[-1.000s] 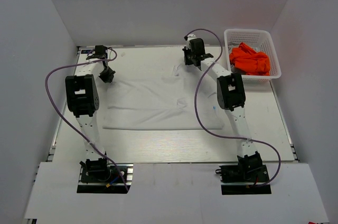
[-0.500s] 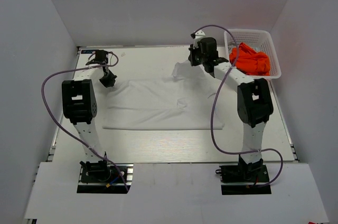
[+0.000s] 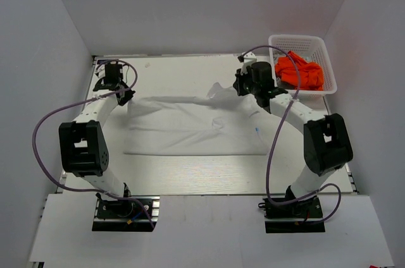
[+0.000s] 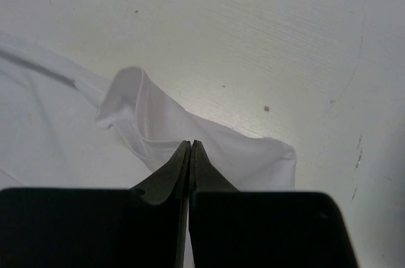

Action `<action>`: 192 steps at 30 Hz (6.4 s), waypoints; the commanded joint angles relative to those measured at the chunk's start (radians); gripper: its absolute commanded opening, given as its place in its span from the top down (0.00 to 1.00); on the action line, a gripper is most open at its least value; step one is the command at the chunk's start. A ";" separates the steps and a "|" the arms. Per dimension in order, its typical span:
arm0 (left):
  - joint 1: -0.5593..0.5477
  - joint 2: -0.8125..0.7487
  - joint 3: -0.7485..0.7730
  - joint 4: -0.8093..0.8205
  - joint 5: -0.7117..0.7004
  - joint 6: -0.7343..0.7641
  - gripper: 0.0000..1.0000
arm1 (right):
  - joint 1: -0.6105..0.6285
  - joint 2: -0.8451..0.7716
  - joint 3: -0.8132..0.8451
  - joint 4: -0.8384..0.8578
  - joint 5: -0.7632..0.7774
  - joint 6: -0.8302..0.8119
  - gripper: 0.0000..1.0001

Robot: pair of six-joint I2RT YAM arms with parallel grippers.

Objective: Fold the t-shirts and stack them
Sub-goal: Fold the other side of the tshirt into a rectangle, then rotate the tshirt 90 degrees, then grab the bottom of the folded rectangular tshirt with both arms

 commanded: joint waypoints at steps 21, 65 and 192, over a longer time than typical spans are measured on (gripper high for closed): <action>-0.003 -0.207 -0.189 0.270 0.015 0.317 1.00 | 0.035 -0.439 -0.394 -0.040 0.042 0.031 1.00; -0.076 -0.101 -0.352 0.131 0.239 -0.074 0.00 | 0.071 -0.249 -0.442 -0.215 -0.072 0.550 0.10; -0.799 -0.202 -0.581 0.080 0.284 -0.051 1.00 | 0.176 -0.227 -0.574 -0.313 -0.372 0.473 0.91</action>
